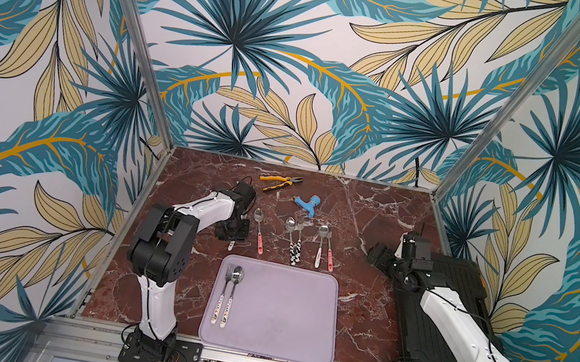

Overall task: Set the spoon and fork side by side
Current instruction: Pick up the fork at the center of the board.

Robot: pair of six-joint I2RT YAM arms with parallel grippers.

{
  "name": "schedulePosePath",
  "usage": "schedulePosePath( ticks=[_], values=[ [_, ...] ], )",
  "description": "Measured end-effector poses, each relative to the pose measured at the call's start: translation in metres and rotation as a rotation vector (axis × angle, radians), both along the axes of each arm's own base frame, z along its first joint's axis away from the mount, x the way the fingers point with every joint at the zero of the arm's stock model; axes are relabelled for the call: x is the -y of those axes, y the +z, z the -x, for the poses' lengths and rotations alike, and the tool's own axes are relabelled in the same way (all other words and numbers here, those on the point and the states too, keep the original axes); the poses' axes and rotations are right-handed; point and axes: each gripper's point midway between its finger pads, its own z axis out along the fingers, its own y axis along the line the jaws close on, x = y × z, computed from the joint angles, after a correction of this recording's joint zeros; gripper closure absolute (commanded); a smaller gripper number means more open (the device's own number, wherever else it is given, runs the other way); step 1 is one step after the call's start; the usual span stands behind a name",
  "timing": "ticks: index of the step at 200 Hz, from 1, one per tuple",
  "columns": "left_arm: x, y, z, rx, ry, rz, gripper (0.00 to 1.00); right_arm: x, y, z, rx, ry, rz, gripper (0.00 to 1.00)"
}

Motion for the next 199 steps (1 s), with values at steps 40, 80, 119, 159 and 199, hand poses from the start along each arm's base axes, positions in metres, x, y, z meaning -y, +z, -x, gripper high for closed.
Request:
schedulePosePath(
  ticks=[40,80,119,159,199],
  values=[
    [0.0,-0.007,-0.001,-0.014,-0.007,-0.006,0.75,0.001,0.007,0.002,0.017,-0.005,0.004,0.03],
    [0.0,-0.007,-0.004,-0.012,-0.01,-0.012,0.87,0.002,0.01,0.005,0.021,-0.009,0.007,0.03],
    [-0.002,-0.006,-0.004,-0.014,-0.013,-0.023,0.99,0.003,0.014,0.007,0.029,-0.012,0.004,0.03],
    [-0.004,-0.004,-0.004,-0.01,-0.017,-0.036,1.0,0.003,0.014,0.009,0.028,-0.015,0.001,0.03],
    [0.001,0.023,-0.006,0.058,-0.024,-0.009,1.0,0.003,0.017,0.011,0.032,-0.017,-0.001,0.03]
  ],
)
